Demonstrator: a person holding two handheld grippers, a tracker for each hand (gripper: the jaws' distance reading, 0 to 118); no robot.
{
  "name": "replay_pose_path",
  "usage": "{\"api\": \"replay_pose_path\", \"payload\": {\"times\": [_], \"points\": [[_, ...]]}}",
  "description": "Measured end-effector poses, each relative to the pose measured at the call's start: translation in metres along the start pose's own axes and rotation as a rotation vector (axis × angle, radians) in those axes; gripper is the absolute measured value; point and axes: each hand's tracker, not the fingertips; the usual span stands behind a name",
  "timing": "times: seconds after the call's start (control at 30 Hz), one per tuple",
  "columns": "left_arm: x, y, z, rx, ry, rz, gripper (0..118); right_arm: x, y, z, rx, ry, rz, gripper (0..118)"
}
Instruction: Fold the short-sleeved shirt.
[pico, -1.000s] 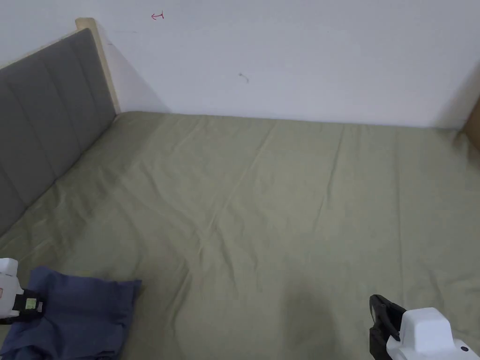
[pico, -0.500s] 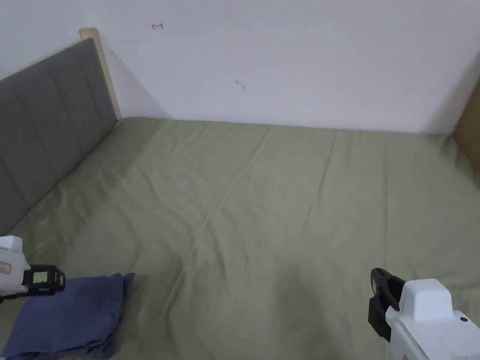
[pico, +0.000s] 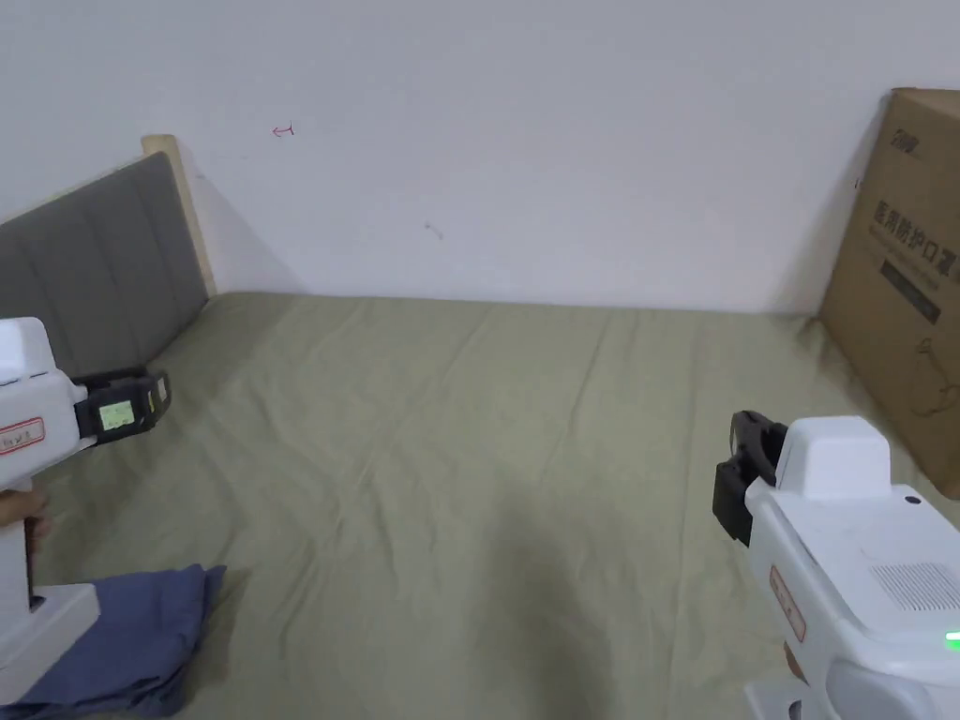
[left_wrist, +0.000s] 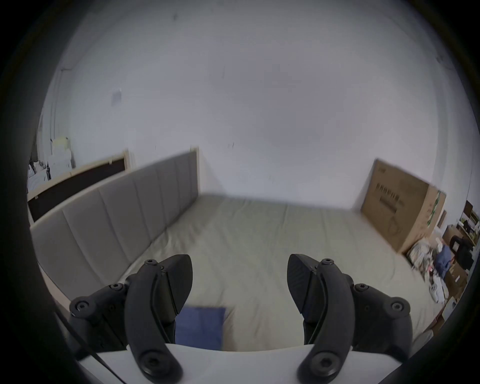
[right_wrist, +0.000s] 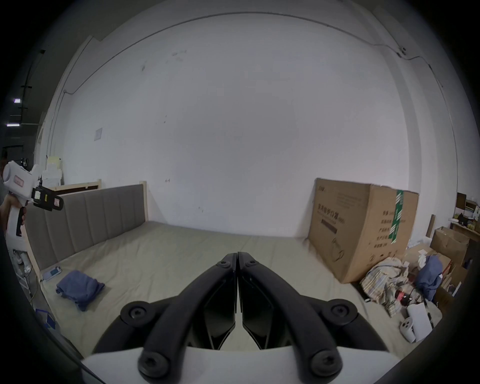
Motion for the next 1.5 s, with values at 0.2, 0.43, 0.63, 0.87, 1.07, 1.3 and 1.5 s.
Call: {"api": "replay_pose_path", "payload": {"times": [0.2, 0.43, 0.63, 0.87, 1.07, 1.3, 1.5], "points": [[0.07, -0.006, 0.048, 0.226, -0.01, -0.029, 82, 0.018, 0.025, 0.022, 0.077, -0.05, -0.01, 0], [0.132, -0.04, 0.051, 0.37, -0.035, -0.093, 81, 0.03, 0.027, 0.036, 0.113, -0.099, 0.001, 0], [0.16, -0.066, 0.044, 0.384, -0.102, -0.093, 14, 0.037, 0.02, 0.041, 0.117, -0.125, 0.014, 0], [0.175, -0.081, 0.037, 0.358, -0.166, -0.121, 0, 0.041, 0.019, 0.044, 0.118, -0.134, 0.011, 0], [0.177, -0.083, 0.039, 0.353, -0.174, -0.129, 0, 0.041, 0.02, 0.045, 0.119, -0.136, 0.016, 0], [0.18, -0.081, 0.04, 0.361, -0.178, -0.154, 0, 0.039, 0.018, 0.043, 0.113, -0.135, 0.013, 0], [0.182, -0.082, 0.04, 0.365, -0.178, -0.169, 0, 0.039, 0.017, 0.043, 0.11, -0.132, 0.012, 0]]}}
